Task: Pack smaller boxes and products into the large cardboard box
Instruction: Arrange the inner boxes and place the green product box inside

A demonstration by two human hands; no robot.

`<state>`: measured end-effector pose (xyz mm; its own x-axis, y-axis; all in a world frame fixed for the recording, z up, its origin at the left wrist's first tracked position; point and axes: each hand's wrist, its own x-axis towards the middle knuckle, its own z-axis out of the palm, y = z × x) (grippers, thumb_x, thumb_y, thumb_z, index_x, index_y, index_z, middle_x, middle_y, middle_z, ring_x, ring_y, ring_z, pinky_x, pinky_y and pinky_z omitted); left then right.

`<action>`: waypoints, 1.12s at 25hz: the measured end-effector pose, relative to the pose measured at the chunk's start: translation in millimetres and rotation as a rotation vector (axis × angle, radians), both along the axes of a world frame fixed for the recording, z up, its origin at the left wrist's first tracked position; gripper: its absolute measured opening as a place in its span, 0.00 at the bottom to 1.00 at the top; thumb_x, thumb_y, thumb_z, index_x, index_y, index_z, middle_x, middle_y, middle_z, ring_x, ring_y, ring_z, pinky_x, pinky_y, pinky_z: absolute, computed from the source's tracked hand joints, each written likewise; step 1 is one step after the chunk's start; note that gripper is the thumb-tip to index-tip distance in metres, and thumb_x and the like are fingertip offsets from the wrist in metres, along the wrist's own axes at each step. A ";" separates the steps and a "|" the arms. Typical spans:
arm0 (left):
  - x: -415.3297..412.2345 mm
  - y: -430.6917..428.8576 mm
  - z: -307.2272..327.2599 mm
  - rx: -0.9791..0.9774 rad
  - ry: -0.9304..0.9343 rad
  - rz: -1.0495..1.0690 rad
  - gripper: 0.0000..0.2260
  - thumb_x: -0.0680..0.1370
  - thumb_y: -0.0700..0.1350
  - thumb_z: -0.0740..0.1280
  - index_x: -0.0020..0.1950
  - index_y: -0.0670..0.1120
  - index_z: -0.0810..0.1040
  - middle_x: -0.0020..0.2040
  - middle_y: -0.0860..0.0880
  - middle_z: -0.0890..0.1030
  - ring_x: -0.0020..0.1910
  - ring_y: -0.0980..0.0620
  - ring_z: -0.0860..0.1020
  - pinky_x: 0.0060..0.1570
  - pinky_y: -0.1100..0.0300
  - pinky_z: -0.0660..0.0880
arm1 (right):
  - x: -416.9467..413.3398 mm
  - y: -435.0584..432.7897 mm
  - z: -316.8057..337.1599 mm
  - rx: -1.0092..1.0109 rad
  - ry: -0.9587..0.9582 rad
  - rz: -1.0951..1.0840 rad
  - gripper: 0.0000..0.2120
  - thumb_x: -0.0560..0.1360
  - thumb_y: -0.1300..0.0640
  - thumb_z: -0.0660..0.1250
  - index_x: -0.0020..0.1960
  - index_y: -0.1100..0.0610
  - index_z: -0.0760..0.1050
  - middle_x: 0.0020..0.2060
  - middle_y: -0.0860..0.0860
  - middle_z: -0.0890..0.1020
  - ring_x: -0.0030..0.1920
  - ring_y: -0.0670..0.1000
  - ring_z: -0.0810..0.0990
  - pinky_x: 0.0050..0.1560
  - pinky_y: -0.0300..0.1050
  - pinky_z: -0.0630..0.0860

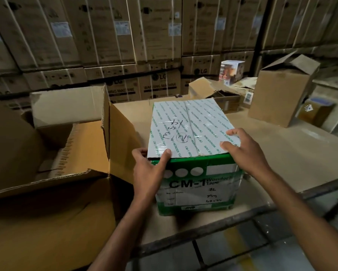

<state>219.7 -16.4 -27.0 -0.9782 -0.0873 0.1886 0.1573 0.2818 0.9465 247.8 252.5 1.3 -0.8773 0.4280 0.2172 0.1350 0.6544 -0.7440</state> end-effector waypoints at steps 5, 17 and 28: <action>-9.3 -9.1 7.6 -0.023 0.004 -0.071 0.29 0.75 0.62 0.73 0.70 0.54 0.64 0.55 0.63 0.77 0.55 0.59 0.80 0.54 0.50 0.82 | -2.1 -29.6 -0.3 0.460 0.062 -0.086 0.14 0.78 0.48 0.67 0.62 0.50 0.81 0.72 0.53 0.75 0.71 0.56 0.72 0.70 0.58 0.69; 10.5 -21.9 49.0 -0.118 0.263 0.068 0.20 0.81 0.51 0.69 0.72 0.51 0.72 0.71 0.56 0.73 0.65 0.61 0.73 0.58 0.53 0.80 | -20.3 -97.9 26.0 0.408 0.420 0.244 0.03 0.77 0.54 0.72 0.51 0.50 0.82 0.60 0.47 0.84 0.63 0.49 0.77 0.62 0.48 0.74; 14.0 -213.4 134.2 -0.098 0.350 0.179 0.08 0.81 0.48 0.70 0.59 0.49 0.81 0.52 0.54 0.83 0.53 0.58 0.83 0.52 0.53 0.83 | -49.1 -289.6 96.3 0.580 0.573 0.722 0.07 0.79 0.50 0.69 0.56 0.50 0.82 0.53 0.47 0.84 0.56 0.50 0.78 0.52 0.45 0.74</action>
